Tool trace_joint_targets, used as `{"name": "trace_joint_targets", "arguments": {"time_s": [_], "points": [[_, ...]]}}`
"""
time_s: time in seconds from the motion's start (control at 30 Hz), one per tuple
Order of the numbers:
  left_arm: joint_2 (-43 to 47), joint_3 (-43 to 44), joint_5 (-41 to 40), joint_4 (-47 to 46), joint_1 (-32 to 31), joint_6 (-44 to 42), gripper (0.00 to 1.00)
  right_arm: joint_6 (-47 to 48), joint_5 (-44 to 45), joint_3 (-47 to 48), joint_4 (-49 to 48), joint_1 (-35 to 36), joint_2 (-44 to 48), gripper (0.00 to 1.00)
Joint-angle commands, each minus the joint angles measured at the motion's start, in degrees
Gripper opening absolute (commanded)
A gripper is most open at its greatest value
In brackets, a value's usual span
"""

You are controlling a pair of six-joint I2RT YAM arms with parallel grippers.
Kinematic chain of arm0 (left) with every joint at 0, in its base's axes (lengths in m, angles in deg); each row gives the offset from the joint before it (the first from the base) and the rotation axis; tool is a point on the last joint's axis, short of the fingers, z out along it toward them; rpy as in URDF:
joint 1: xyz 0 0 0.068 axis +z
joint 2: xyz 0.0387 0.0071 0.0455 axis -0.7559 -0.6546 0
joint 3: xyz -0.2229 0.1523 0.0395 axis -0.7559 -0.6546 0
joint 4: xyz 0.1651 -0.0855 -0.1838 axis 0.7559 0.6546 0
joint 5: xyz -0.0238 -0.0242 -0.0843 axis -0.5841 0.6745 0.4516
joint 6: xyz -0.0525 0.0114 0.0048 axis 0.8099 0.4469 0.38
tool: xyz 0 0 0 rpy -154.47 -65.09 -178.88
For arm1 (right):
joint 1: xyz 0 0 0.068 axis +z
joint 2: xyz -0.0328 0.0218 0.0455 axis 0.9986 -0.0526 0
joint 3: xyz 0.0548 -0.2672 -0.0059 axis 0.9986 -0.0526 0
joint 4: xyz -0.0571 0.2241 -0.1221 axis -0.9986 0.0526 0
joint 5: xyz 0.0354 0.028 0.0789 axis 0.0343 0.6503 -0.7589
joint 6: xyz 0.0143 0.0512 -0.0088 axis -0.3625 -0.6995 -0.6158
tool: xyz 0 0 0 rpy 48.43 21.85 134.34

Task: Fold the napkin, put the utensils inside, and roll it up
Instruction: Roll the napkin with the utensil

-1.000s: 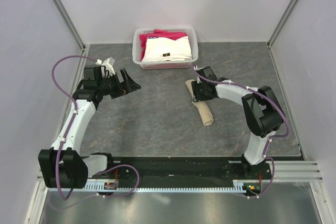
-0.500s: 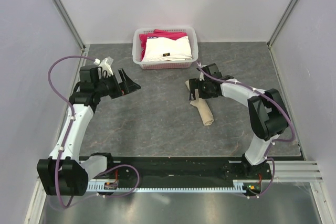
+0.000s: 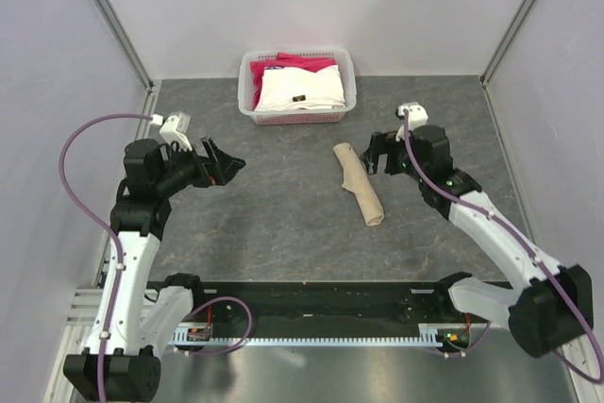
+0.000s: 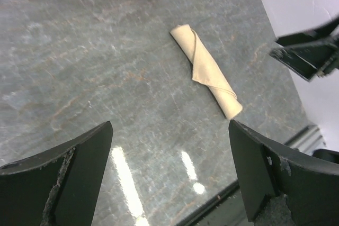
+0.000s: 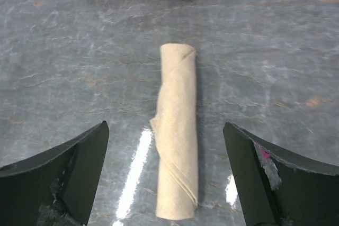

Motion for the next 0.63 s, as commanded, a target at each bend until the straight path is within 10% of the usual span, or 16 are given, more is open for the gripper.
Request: {"name": "trace_joint_targets", "arguments": {"time_s": [0.0,0.6], "points": [[3.33,-3.21,-3.77,-3.17,0.16,-3.84,0.97,1.13,6.51,-9.31,-8.30,-0.12,7.64,0.98],[10.37,-10.16,-6.31,-6.77,0.25,-2.69,0.96,0.60,7.75,-17.14,-9.54,-0.20,14.68,0.98]]}}
